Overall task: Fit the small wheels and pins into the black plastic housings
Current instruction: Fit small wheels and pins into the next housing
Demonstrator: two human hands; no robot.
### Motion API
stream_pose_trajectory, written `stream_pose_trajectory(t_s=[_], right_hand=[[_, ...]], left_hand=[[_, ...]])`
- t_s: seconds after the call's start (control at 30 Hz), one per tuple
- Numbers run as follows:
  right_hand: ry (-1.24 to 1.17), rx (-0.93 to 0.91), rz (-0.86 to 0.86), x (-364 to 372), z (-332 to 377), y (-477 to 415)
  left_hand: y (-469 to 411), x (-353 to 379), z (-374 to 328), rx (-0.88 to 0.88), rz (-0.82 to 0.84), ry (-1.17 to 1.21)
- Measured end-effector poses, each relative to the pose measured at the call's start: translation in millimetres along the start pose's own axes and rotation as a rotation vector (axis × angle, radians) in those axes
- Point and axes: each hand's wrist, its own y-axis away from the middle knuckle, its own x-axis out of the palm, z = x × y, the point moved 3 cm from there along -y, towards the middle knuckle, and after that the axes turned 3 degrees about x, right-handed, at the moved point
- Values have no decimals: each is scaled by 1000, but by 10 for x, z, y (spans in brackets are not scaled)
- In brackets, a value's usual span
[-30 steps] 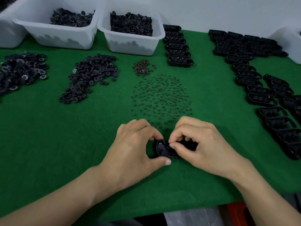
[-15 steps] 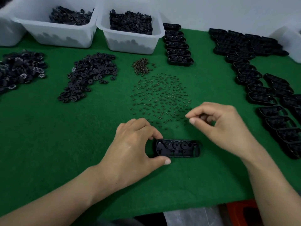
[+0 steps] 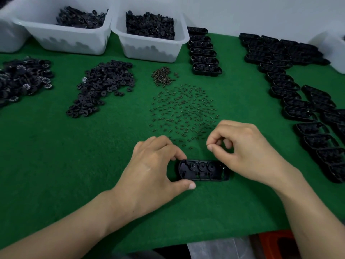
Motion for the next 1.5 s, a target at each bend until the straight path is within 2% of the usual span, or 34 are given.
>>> stream_pose_trajectory(t_s=[0.1,0.53,0.77,0.87,1.0,1.1,1.3,1.5], right_hand=[[-92,5,-68,-19,16,103],[51,108,-67,1,-68,-115],[164,107,47,61,11,-238],[180,97,34,40,-1,-165],[-117,84,-54,-21,1,75],[-292,9,-26,88,75,218],[-347,19,-54,184,34,265],[-285,6,-56,181,42,254]], left_hand=[[-3,-5,-2,-1,-1,1],[0,-8,-5,7,-7,4],[0,-9,-3,10,3,-6],[3,-8,-4,7,6,-5],[0,-7,2,1,-3,3],[-3,-7,4,2,-8,3],[-4,-2,-9,1,-8,4],[-1,-6,-11,-3,-9,4]])
